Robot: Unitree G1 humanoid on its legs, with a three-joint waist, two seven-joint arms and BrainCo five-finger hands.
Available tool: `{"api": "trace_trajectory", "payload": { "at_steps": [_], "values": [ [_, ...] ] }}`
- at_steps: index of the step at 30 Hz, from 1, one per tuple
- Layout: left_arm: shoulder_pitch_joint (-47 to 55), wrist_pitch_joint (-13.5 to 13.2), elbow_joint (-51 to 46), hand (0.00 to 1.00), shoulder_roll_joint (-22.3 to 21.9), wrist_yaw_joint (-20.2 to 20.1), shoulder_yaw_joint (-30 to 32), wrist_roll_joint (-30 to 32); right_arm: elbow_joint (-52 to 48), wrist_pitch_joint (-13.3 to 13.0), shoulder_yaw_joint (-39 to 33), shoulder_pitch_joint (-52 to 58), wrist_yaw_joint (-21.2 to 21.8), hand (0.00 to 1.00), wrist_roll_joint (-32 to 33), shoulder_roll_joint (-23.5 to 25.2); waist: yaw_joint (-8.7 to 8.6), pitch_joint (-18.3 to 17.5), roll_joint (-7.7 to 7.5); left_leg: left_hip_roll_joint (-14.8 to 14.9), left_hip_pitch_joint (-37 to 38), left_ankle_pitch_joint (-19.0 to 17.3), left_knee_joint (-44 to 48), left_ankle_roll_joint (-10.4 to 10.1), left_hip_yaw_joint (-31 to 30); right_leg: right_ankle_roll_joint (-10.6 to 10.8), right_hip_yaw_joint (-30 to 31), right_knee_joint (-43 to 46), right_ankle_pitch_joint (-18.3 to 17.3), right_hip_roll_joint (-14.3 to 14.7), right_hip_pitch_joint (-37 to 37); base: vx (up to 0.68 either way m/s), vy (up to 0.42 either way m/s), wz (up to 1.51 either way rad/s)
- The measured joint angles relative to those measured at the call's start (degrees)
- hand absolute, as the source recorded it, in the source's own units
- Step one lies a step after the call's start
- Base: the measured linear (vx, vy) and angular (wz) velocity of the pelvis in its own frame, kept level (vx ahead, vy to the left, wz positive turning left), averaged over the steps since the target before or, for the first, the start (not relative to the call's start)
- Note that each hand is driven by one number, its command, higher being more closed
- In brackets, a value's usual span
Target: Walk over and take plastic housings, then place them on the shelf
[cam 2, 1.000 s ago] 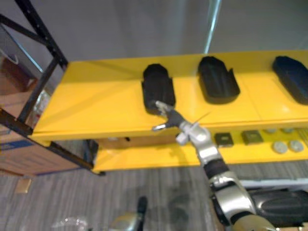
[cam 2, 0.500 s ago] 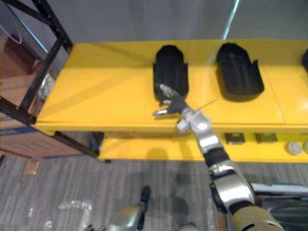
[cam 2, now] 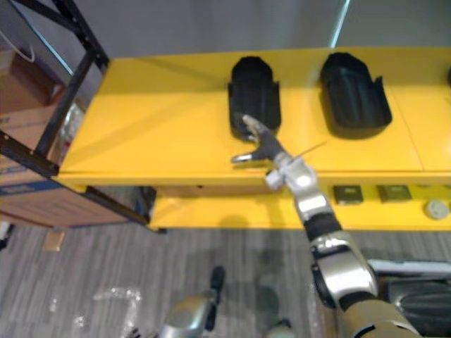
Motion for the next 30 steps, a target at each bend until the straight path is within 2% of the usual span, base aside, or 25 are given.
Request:
{"api": "trace_trajectory", "payload": {
  "at_steps": [3,6,8,10,11,13,16,18,22,25,30],
  "values": [
    [0.02,-0.12,0.09,0.00,-0.02,0.12,0.04,0.09,-13.11,0.28,-0.65,2.70,2.02,0.00,3.35,0.23,-0.98,0.18,-0.59,0.52,1.07,-0.61,0.01,-0.27,1.36,-0.06,1.50,0.11,0.02,0.11,0.15,0.02,-0.027,-0.33],
    [-0.12,-0.76,0.31,0.00,0.07,0.36,0.08,0.42,-23.59,1.50,-2.44,7.71,3.74,0.00,6.23,1.01,-2.14,0.00,-2.04,1.17,2.45,-2.81,2.08,-0.45,3.80,-0.50,4.33,1.36,-0.26,0.04,0.28,0.01,-0.013,-0.46],
    [-0.33,-1.46,0.37,0.00,0.10,0.39,0.01,0.58,-26.21,2.59,-3.08,10.81,4.38,0.00,6.55,1.05,-4.43,0.41,-2.57,2.73,-0.82,-9.02,13.80,-0.59,4.04,-1.52,5.04,5.28,-1.10,0.19,0.17,-0.05,0.010,-0.23],
    [-0.83,-1.50,0.34,0.00,0.47,0.48,-0.03,0.30,-27.92,2.70,-3.79,13.26,4.50,0.00,7.10,0.95,-4.98,0.50,-2.55,3.81,-2.66,-13.17,21.02,-0.61,4.24,-1.20,5.97,8.77,-3.35,0.24,0.04,-0.08,0.020,-0.22],
    [-1.57,-1.48,0.31,0.00,0.91,0.51,-0.16,-0.02,-29.22,2.70,-3.87,13.90,4.39,0.00,7.60,0.91,-5.42,0.75,-2.65,3.98,-3.91,-14.89,24.40,-0.63,4.14,-0.43,5.96,10.23,-5.22,0.11,-0.12,-0.10,-0.002,-0.11],
    [-2.74,-1.45,-0.29,0.00,1.05,0.62,-0.95,-0.11,-31.50,2.59,-4.25,14.73,4.23,0.00,7.63,0.85,-5.73,1.33,-1.85,4.24,-5.55,-16.16,27.05,-0.53,3.78,-0.61,5.96,12.18,-6.13,0.09,-1.42,-0.18,0.018,0.01],
    [-3.15,-1.28,-1.43,0.00,1.08,1.15,-1.83,-0.14,-32.24,2.87,-4.53,15.15,2.73,0.00,6.38,0.86,-5.74,2.99,-1.49,4.19,-6.34,-16.09,27.45,-0.32,3.85,-0.92,6.07,13.94,-7.18,-0.56,-3.09,-0.14,0.021,0.03],
    [-3.11,-1.06,-1.67,0.00,1.09,1.97,-2.66,-0.25,-32.18,3.96,-4.65,15.36,1.26,0.00,6.03,0.82,-5.63,4.35,-1.30,4.07,-6.75,-15.70,27.40,0.11,4.28,-0.82,6.12,14.82,-7.35,-1.07,-4.00,-0.12,0.027,0.06],
    [-3.02,-0.59,-1.66,0.00,1.24,2.15,-3.96,-0.27,-29.59,4.89,-4.64,15.42,-2.13,0.00,3.77,0.85,-4.86,5.08,-1.13,3.71,-8.22,-14.87,27.33,0.47,4.46,-0.78,6.31,15.35,-7.26,-1.52,-5.64,-0.02,0.016,0.01],
    [-3.06,0.24,-1.65,0.00,1.21,2.24,-4.44,-2.33,-23.62,5.34,-4.66,14.34,-4.57,0.00,2.76,0.85,-4.24,5.40,-0.72,3.31,-8.24,-14.83,27.23,0.53,4.36,-0.46,6.22,15.88,-7.22,-2.01,-5.78,0.04,0.016,0.04],
    [-3.07,0.76,-1.60,0.00,1.07,2.27,-5.57,-2.49,-14.08,7.52,-4.77,8.86,-10.06,0.00,1.72,0.64,-4.17,6.30,0.96,2.73,-8.72,-14.82,27.16,0.53,3.56,-0.23,5.73,17.06,-8.03,-2.46,-6.06,0.02,0.001,0.08]
  ]
}}
